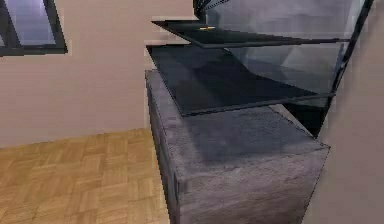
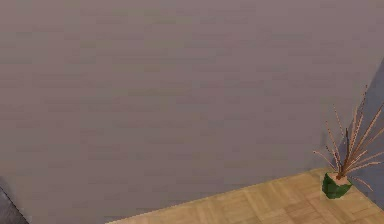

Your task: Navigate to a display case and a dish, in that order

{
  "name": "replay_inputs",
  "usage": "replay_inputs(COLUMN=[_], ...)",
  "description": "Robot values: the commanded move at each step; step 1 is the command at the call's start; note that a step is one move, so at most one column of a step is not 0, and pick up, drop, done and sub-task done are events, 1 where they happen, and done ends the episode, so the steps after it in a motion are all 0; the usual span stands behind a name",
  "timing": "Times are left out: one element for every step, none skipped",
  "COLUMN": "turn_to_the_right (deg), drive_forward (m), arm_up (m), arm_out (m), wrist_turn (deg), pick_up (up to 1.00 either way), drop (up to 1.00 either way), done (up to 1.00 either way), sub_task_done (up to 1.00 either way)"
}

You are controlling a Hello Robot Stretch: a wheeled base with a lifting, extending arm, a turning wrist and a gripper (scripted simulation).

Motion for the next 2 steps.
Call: replay_inputs(turn_to_the_right=[0.0, -45.0], drive_forward=[0.0, 0.0], arm_up=[0.0, 0.0], arm_out=[0.0, 0.0], wrist_turn=[0.0, 0.0], pick_up=[0.0, 0.0], drop=[0.0, 0.0], done=[0.0, 0.0], sub_task_done=[1.0, 0.0])
